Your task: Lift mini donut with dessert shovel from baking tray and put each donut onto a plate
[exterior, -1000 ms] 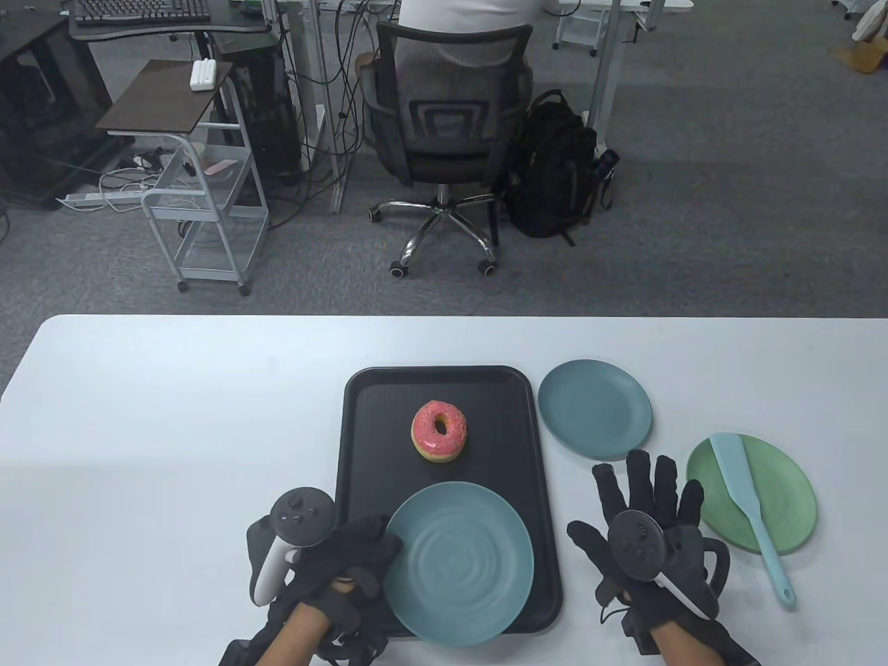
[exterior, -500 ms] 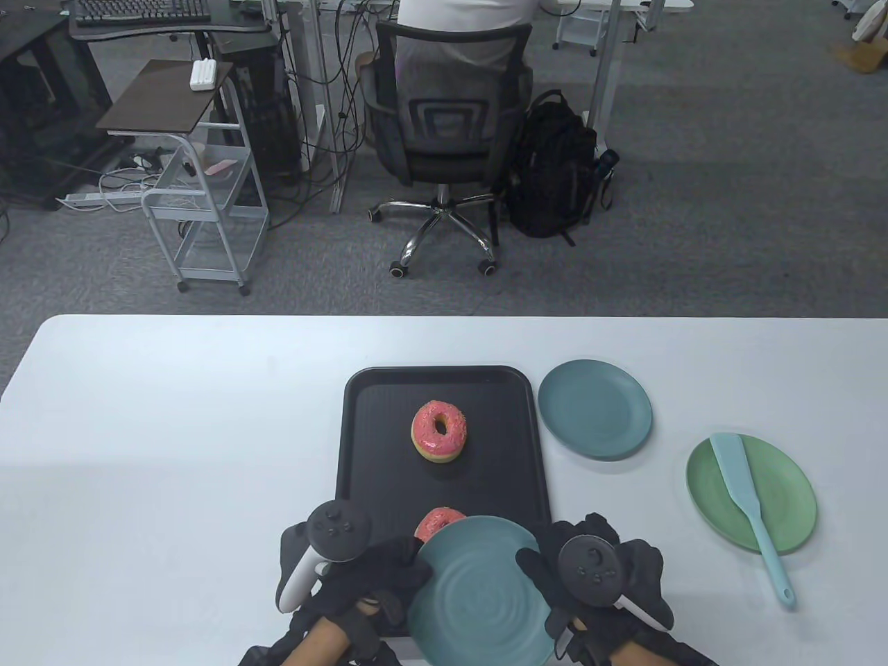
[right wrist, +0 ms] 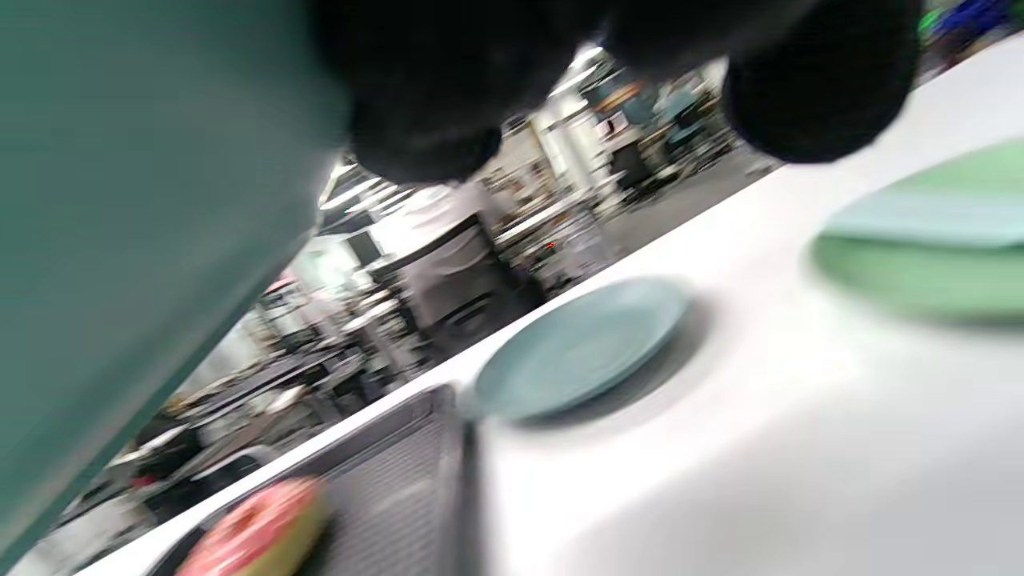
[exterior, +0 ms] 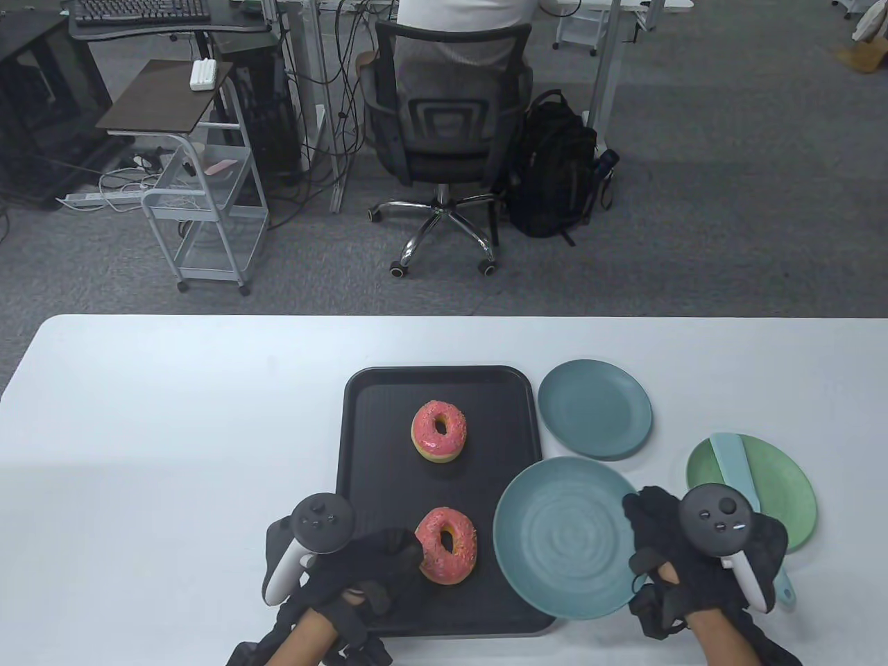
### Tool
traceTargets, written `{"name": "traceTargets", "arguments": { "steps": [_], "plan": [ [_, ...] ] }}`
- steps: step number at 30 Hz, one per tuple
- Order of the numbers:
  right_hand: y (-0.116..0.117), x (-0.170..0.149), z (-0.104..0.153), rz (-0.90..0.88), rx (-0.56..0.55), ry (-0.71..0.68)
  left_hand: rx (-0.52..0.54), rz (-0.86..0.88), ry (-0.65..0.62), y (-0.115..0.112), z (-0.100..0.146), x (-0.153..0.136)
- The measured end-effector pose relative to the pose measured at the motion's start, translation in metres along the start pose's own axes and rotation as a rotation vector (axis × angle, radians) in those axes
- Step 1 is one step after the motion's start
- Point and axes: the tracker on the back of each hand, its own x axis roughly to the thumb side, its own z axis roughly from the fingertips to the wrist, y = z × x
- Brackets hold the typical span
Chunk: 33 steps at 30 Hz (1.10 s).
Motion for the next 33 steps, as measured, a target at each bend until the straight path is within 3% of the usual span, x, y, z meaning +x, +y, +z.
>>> {"name": "traceTargets", "arguments": {
  "steps": [4,10,17,21,25,33],
  "plan": [
    [-0.015,-0.042,-0.013,0.154,-0.012,0.161,-0.002,-0.001,0.012,0.002,-0.002,-0.003],
    [-0.002,-0.076,-0.015,0.302,0.062,0.269,0.006,-0.007,0.019,0.003,-0.001,-0.003],
    [0.016,-0.080,-0.011,0.403,0.133,0.307,0.003,-0.024,0.030,0.004,-0.001,-0.003],
    [0.030,-0.089,-0.008,0.563,0.250,0.386,0.006,-0.035,0.029,0.004,-0.002,-0.003],
    [0.038,-0.096,-0.007,0.608,0.316,0.415,0.004,-0.038,0.030,0.003,-0.002,-0.003],
    [0.046,-0.102,-0.008,0.685,0.337,0.442,0.005,-0.045,0.027,0.002,-0.002,-0.004]
  ]
}}
